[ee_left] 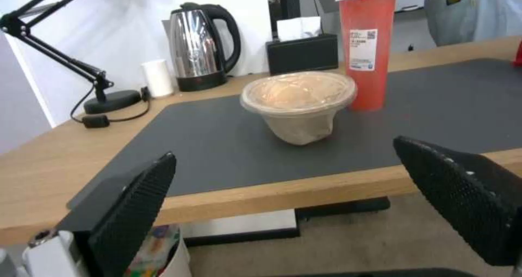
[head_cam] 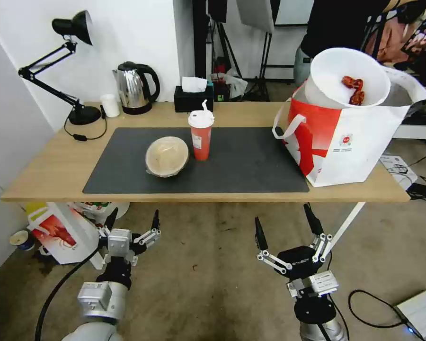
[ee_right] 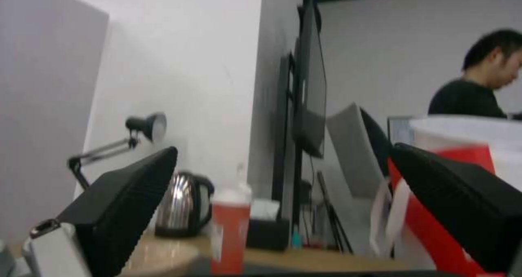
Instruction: Pick up the trash from the table and place it into the takeout bag.
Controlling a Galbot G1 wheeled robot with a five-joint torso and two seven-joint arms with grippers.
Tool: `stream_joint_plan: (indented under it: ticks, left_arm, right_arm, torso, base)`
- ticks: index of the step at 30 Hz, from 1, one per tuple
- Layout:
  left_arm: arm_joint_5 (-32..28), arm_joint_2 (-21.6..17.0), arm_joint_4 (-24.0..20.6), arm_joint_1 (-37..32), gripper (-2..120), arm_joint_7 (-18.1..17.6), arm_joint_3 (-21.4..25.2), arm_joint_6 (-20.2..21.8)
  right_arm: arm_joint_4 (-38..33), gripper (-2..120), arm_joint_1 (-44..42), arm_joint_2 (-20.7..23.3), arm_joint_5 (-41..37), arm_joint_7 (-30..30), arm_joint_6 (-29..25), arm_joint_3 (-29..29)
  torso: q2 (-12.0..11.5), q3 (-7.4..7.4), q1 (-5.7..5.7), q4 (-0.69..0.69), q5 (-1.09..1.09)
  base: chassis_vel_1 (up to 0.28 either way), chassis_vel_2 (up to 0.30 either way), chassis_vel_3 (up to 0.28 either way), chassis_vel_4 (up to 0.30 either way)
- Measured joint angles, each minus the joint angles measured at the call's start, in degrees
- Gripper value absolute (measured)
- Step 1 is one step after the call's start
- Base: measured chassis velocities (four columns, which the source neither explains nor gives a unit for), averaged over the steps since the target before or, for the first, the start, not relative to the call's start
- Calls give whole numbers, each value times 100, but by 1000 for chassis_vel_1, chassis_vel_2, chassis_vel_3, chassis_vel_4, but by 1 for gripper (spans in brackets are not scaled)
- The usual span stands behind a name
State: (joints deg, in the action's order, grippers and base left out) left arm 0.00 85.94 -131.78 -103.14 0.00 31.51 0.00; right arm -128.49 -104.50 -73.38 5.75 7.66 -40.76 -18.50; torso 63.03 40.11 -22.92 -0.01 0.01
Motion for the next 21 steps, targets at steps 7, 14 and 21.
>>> stream_joint_plan:
  ticks: [7, 14, 21]
  left_arm:
    - [0, 0, 0, 0, 100, 0, 0, 0]
    - [0, 0, 0, 0, 100, 0, 0, 0]
    - [0, 0, 0, 0, 100, 0, 0, 0]
  right_arm:
    - [-545, 100, 499, 597, -838, -274, 543, -68]
    - [-603, 100, 1220, 1518, -2065, -807, 830, -184]
    - [-500, 100, 2032, 2632, -2970, -1186, 1014, 6]
  torso:
    - [0, 0, 0, 1, 0]
    - [0, 0, 0, 0, 0]
    - [0, 0, 0, 0, 1]
  base:
    - [0, 0, 0, 0]
    - [0, 0, 0, 0]
    - [0, 0, 0, 0]
